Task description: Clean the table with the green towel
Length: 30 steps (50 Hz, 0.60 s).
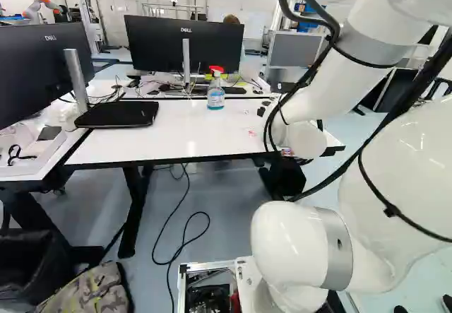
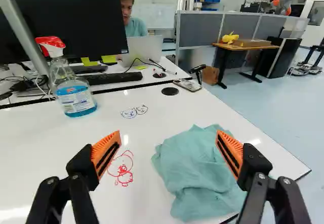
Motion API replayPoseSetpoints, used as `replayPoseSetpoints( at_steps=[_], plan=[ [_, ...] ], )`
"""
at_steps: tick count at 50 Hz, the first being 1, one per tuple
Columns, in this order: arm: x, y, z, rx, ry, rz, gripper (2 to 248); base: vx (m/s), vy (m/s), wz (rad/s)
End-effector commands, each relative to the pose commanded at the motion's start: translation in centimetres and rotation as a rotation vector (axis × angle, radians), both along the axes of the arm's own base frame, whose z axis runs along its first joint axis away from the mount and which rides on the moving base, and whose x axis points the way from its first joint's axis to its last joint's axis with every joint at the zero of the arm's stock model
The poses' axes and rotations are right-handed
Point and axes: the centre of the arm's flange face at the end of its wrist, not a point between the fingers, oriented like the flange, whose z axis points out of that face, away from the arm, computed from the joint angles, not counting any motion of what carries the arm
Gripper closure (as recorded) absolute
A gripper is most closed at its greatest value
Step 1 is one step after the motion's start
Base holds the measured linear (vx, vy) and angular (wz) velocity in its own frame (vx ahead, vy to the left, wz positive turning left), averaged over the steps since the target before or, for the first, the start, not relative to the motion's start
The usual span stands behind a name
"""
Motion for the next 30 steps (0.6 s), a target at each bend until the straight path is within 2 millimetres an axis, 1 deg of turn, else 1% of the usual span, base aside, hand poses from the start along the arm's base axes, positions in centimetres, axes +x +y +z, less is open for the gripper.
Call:
replayPoseSetpoints(
  at_steps=[30],
  plan=[
    [1.6,-4.3,0.2,0.002,0.007,-0.100,3,0.000,0.000,0.000]
  ],
)
